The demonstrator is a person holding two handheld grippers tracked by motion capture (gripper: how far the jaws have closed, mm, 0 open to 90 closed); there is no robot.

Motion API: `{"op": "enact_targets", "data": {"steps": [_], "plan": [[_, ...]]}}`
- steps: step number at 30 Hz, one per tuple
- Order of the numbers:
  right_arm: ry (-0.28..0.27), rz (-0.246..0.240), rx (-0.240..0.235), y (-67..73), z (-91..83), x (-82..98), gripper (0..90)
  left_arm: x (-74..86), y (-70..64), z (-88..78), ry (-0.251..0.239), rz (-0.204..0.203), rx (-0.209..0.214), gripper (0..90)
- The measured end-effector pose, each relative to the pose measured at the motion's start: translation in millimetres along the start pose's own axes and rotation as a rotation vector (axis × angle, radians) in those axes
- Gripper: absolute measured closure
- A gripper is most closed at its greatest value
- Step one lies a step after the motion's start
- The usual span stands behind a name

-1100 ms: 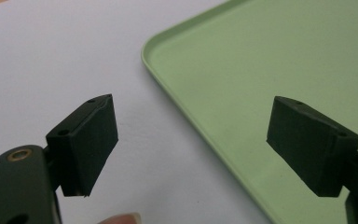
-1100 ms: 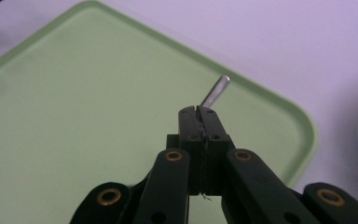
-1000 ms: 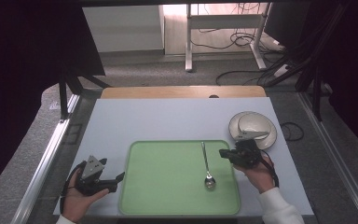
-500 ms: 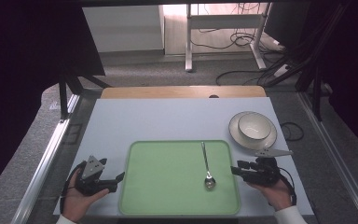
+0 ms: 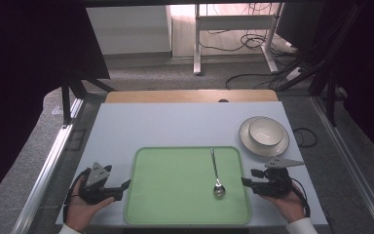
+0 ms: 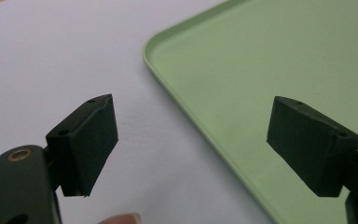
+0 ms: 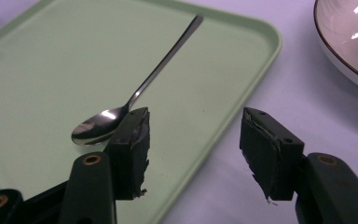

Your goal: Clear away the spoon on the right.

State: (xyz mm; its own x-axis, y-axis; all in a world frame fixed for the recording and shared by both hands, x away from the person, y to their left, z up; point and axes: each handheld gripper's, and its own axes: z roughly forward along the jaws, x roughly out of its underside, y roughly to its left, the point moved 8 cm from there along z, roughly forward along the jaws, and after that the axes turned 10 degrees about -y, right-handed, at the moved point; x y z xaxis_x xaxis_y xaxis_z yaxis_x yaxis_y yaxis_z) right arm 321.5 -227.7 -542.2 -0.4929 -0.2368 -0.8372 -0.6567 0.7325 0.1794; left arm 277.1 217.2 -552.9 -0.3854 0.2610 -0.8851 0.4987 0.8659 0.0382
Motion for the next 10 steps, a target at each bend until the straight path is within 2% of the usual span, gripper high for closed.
{"op": "enact_targets", "data": {"steps": [4, 10], "plan": [[0.017, -0.018, 0.008, 0.0, 2.6, 2.2, 41.9, 0.4, 0.2, 0.1, 0.001, 0.000, -0.002, 16.0], [-0.004, -0.039, 0.016, 2.0, 1.8, -1.5, 41.2, 0.1, 0.5, -0.1, -0.002, 0.000, -0.003, 16.0]]}}
